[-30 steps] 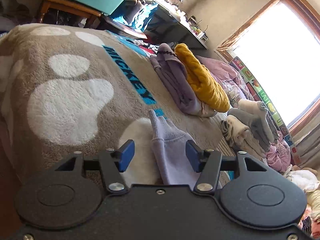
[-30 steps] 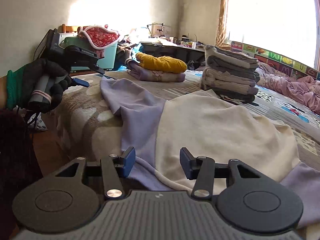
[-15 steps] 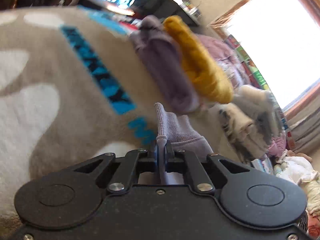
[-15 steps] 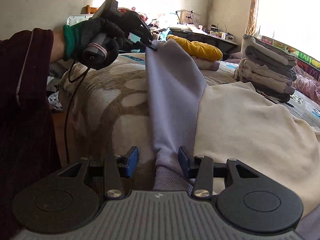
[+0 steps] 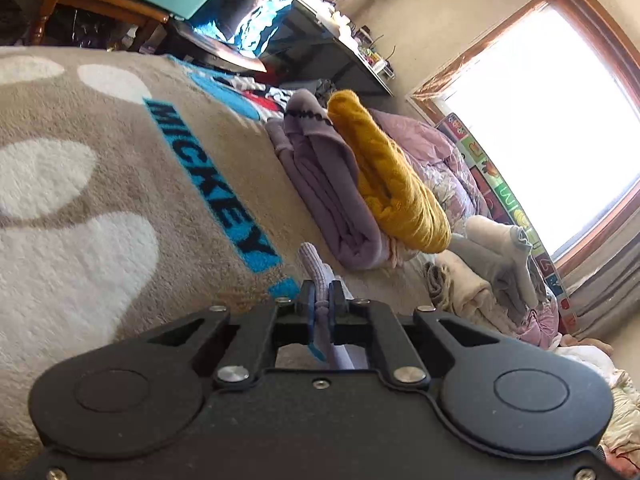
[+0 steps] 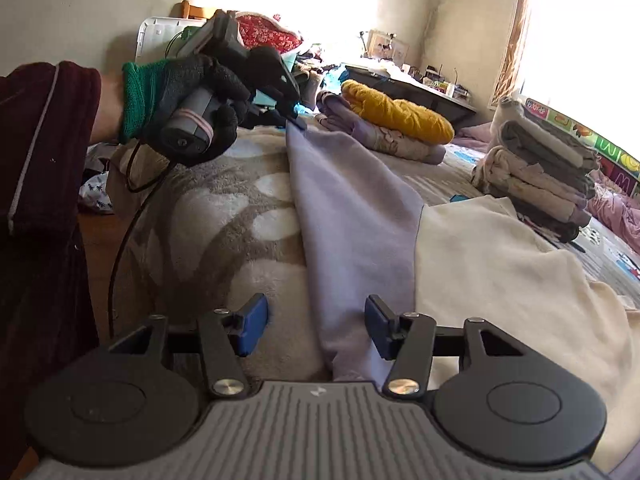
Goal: Fold clothes
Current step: 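Carry the lavender sleeve across the cream body with the left gripper and release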
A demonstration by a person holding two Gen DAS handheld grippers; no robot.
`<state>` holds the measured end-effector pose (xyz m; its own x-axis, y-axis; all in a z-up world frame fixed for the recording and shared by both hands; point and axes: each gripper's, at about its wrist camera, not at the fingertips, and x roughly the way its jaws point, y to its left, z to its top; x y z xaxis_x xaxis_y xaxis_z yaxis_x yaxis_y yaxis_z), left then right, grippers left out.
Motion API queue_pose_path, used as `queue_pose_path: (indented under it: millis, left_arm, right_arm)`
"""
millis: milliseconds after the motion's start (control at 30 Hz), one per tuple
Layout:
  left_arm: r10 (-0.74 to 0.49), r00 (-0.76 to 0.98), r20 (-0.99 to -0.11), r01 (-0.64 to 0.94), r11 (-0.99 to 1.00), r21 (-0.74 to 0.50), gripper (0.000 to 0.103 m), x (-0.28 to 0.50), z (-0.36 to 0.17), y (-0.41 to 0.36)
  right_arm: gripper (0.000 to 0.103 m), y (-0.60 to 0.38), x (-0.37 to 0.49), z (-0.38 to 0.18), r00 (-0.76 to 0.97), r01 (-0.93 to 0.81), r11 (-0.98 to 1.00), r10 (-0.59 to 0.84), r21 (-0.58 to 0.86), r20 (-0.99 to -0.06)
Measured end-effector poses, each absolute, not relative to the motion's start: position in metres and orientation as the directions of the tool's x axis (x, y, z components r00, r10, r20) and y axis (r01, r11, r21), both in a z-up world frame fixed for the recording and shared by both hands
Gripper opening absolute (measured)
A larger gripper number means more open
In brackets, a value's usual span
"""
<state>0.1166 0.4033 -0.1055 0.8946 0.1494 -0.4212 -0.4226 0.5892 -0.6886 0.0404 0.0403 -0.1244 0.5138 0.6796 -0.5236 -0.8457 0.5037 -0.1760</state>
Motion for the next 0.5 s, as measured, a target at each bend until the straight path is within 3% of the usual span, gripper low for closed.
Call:
queue_pose_path:
  millis: [133,200,267,400,433,467,500]
  left_arm:
    - [0.168,0.840,-0.515,-0.484,0.662,-0.573,0.014,0.133,-0.115,0.402]
    - [0.308,0.830,-0.465,-0.527,0.704,-0.476,0.025,0.123,-0.092,0.390]
    - [0.282,0.873,-0.398,-0.454,0.767,-0.453,0.025,0.117,-0.073,0.379]
    - [-0.169,0.896,-0.410,-0.122,0.795,-0.594,0.026,0.145,-0.082,0.354]
    - [-0.286,0.860,-0.423,-0.073,0.752,-0.656,0.033,0.159,-0.094,0.348]
    - [-0.397,0.819,-0.415,-0.038,0.684,-0.729,0.051,0.174,-0.109,0.342]
    - [-0.461,0.787,-0.410,-0.032,0.632,-0.774,0.054,0.186,-0.121,0.338]
  right_arm:
    - [0.064,0.040,0.032,-0.126,0.502,-0.853,0.489,0.681,-0.179,-0.533]
    - [0.064,0.039,0.028,-0.126,0.492,-0.860,0.480,0.687,-0.174,-0.536]
    - [0.064,0.039,0.026,-0.126,0.488,-0.863,0.474,0.687,-0.178,-0.539]
    - [0.065,0.039,0.024,-0.130,0.493,-0.860,0.477,0.688,-0.180,-0.532]
    - [0.065,0.039,0.024,-0.131,0.495,-0.859,0.479,0.689,-0.180,-0.529]
    - [0.067,0.039,0.023,-0.131,0.495,-0.859,0.479,0.690,-0.179,-0.528]
    - [0.068,0.040,0.023,-0.132,0.495,-0.859,0.480,0.690,-0.178,-0.528]
